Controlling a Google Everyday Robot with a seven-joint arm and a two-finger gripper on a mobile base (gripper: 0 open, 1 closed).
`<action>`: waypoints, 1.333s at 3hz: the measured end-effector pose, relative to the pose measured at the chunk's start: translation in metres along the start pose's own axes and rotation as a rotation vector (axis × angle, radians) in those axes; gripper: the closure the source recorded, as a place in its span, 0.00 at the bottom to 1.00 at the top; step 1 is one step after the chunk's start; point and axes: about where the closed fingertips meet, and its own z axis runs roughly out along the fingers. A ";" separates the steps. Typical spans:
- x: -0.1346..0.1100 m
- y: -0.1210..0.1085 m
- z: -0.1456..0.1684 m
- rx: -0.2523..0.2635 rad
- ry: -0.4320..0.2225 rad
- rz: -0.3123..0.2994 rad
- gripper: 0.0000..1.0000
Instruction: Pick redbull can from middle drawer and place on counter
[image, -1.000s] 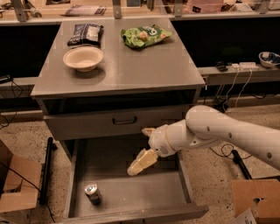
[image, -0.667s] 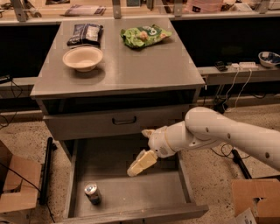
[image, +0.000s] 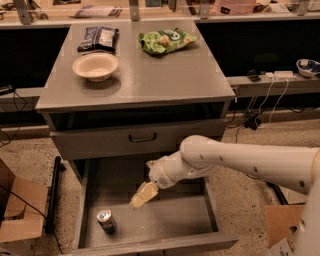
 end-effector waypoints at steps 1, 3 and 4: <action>0.015 0.002 0.049 -0.029 0.049 0.004 0.00; 0.031 0.020 0.129 -0.136 0.096 -0.010 0.00; 0.030 0.033 0.159 -0.195 0.082 -0.024 0.00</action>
Offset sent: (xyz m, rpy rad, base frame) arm -0.0210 0.0829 -0.1186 -0.0726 0.1083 0.1192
